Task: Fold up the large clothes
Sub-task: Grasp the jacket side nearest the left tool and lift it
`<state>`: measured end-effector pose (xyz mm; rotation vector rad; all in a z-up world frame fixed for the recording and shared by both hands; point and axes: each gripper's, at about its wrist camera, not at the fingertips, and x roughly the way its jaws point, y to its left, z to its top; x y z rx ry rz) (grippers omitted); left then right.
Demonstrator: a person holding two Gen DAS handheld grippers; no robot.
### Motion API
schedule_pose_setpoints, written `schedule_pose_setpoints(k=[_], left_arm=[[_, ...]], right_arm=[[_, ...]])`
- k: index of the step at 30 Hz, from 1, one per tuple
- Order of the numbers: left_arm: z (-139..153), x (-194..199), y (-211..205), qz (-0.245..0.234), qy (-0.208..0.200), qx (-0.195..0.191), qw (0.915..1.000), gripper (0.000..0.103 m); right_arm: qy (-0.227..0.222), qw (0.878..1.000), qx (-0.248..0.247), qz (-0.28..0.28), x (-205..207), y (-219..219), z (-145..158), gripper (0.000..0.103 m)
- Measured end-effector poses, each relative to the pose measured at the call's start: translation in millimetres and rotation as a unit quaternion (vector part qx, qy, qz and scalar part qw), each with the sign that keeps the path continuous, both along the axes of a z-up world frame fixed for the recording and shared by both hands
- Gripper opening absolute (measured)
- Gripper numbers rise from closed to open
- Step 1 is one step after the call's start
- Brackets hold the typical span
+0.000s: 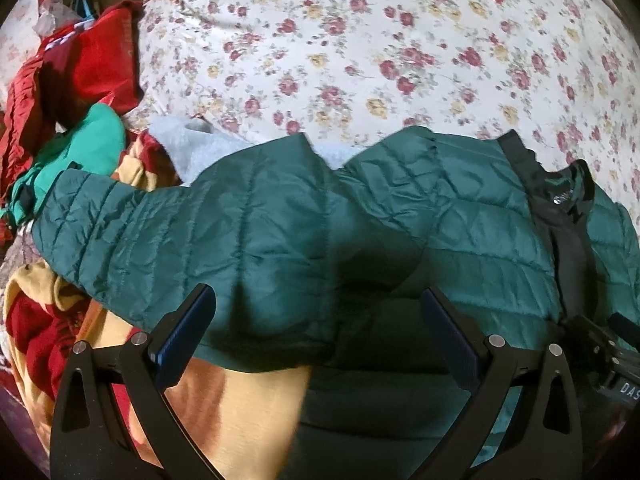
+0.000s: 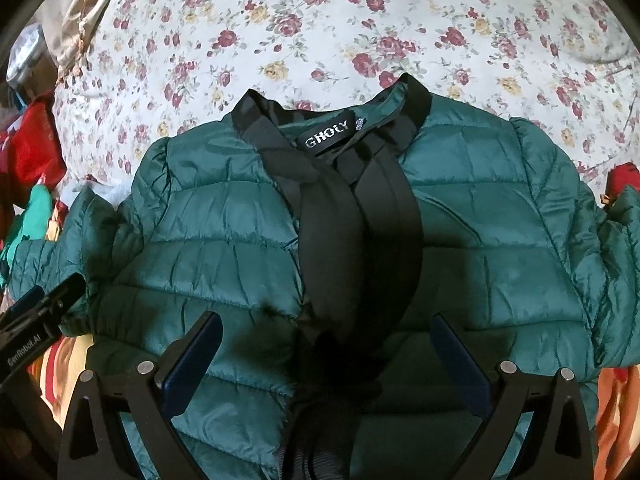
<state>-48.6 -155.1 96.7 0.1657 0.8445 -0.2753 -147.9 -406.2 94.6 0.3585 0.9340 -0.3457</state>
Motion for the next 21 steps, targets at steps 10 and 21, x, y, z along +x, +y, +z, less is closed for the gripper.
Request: schedule_pose_setpoints(k=[10, 21], left_arm=[[-6, 19, 31, 0.034, -0.001, 0.012, 0.9994, 0.102], [-7, 47, 90, 0.090, -0.002, 0.013, 0.9959, 0.102]], right_arm=[[0.004, 1.000, 0.001, -0.006, 1, -3, -2, 0.103], [0.014, 1.000, -0.006, 0.009, 4, 2, -5, 0.103]])
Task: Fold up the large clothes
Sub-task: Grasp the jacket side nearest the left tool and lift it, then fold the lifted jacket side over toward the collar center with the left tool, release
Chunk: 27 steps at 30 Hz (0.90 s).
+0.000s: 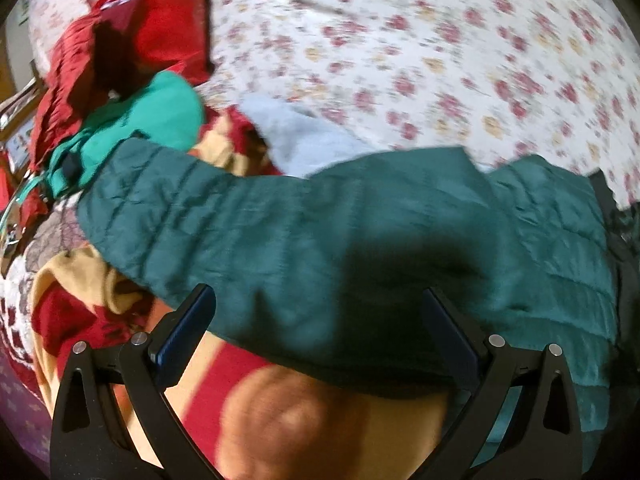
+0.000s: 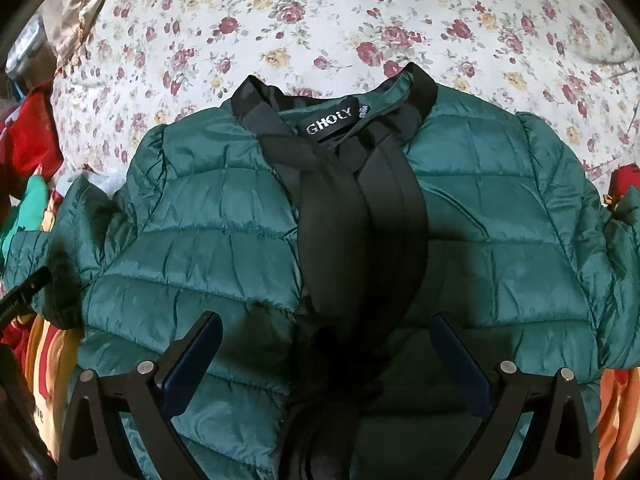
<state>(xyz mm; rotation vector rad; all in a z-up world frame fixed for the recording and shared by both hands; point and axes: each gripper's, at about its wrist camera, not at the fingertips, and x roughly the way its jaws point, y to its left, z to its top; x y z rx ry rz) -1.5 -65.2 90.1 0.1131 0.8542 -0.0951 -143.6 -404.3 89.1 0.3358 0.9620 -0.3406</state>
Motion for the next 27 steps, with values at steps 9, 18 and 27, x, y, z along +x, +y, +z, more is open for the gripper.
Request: schedule_pose_setpoints(k=[9, 18, 27], left_arm=[[10, 59, 99, 0.115, -0.013, 0.027, 0.9929, 0.102], [1, 105, 175, 0.187, -0.012, 0.004, 0.9824, 0.102], [-12, 123, 184, 0.165, -0.015, 0.006, 0.9861, 0.067]], right_arm=[[0.007, 1.000, 0.004, 0.014, -2, 3, -1, 0.103], [0.020, 1.000, 0.002, 0.018, 0, 7, -6, 0.103], [0.035, 0.999, -0.005, 0.025, 10, 14, -14, 0.103]])
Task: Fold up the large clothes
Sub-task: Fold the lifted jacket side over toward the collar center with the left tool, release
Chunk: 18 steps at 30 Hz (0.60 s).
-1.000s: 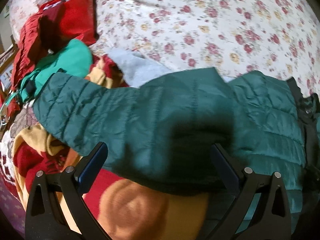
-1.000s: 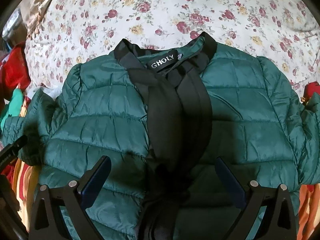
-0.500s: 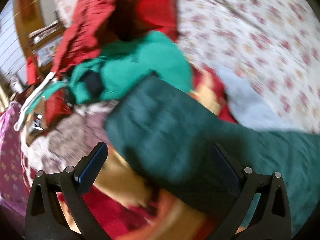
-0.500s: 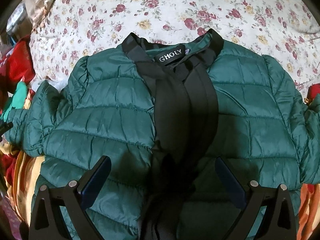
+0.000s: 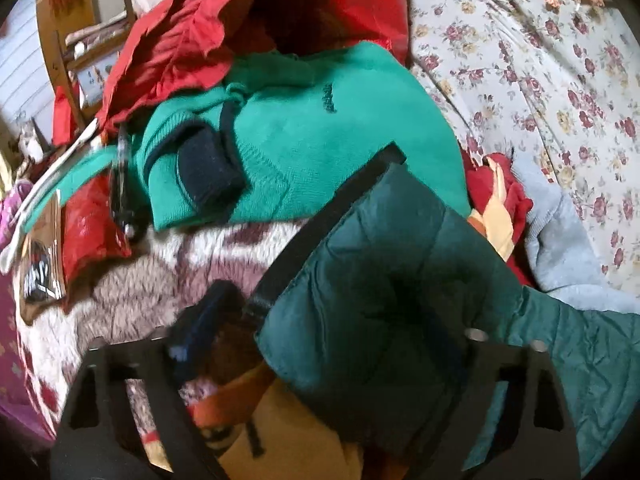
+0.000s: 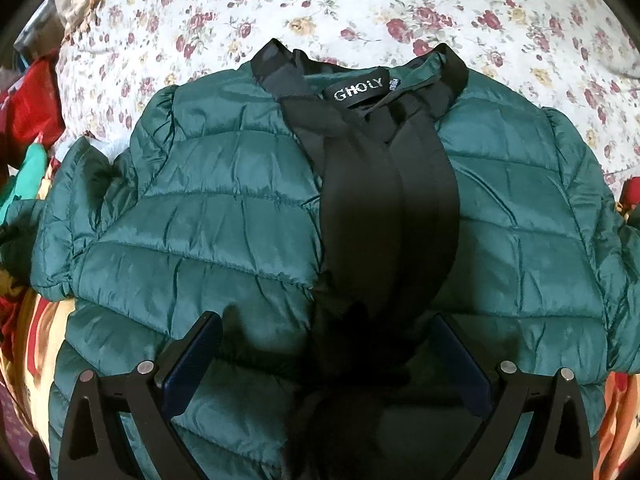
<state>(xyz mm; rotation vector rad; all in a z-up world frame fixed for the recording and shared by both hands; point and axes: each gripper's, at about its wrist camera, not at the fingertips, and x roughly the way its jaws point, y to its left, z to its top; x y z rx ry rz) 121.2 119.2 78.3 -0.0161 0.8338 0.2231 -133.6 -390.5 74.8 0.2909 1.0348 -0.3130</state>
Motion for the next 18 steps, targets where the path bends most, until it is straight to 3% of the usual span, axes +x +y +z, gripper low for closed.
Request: schedule_pose_setpoints(k=[1, 3, 4, 7, 10, 18], left_arm=[[1, 1, -3, -0.009, -0.003, 0.006, 0.9999, 0.058], [2, 4, -10, -0.028, 0.000, 0.022, 0.9994, 0.028], [3, 4, -13, -0.037, 0.002, 0.021, 0.9991, 0.022], [15, -4, -22, -0.053, -0.007, 0.020, 0.9984, 0.017], [37, -24, -28, -0.072, -0.031, -0.009, 0.9969, 0.017], [95, -82, -86, -0.158, -0.070, -0.054, 0.9834, 0.015]], right_arm=[[-0.002, 1.000, 0.001, 0.000, 0, 0, 1, 0.103], [-0.014, 1.000, 0.003, 0.001, -1, 2, 4, 0.103], [-0.017, 1.000, 0.003, 0.001, -1, 3, 5, 0.103], [-0.018, 1.000, 0.001, 0.005, -3, 5, 7, 0.103], [-0.023, 1.000, 0.002, 0.003, -6, 4, 11, 0.103], [-0.040, 0.999, 0.011, -0.018, -19, -11, 22, 0.103]])
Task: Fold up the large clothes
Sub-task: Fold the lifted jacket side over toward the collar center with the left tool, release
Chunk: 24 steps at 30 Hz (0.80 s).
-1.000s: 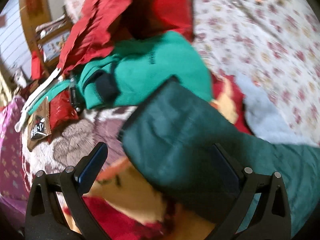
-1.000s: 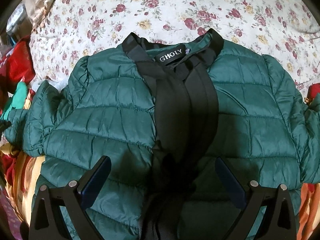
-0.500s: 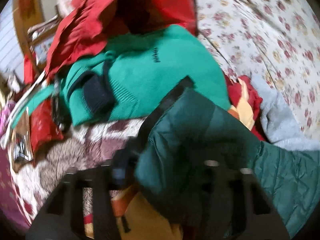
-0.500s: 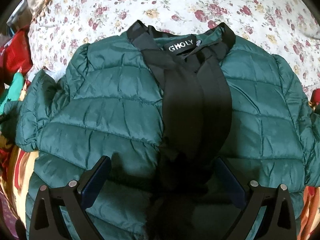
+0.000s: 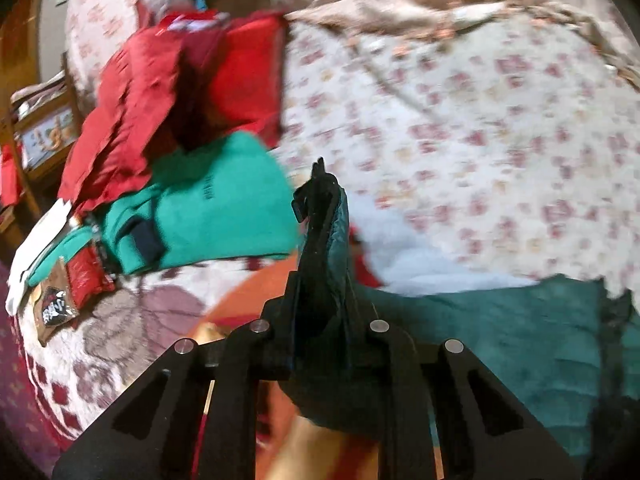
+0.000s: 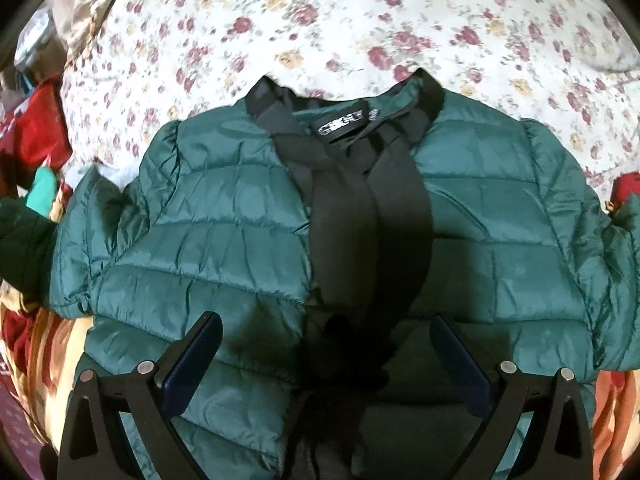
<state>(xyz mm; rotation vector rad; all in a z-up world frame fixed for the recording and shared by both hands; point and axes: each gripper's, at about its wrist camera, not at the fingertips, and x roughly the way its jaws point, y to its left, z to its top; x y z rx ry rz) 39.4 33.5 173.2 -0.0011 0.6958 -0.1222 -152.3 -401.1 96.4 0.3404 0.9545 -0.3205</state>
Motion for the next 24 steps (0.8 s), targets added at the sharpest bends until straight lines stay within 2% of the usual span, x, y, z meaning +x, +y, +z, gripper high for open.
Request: schedule_pose_setpoints(k=[6, 11, 18, 24], left_arm=[[24, -47, -74, -0.073, -0.026, 0.015, 0.9969, 0.015], [34, -86, -141, -0.147, -0.033, 0.018, 0.9884, 0.014], [29, -124, -227, -0.215, -0.027, 0.015, 0.9761, 0.014], [15, -148, -291, -0.272, -0.003, 0.007, 0.9624, 0.014]], right_arm=[[-0.001, 1.000, -0.008, -0.005, -14, -9, 5, 0.103], [-0.002, 1.000, -0.002, -0.028, -33, -33, 10, 0.103], [-0.008, 0.999, -0.006, -0.051, -55, -63, 19, 0.103], [-0.007, 0.997, -0.006, -0.071, -71, -85, 14, 0.103]])
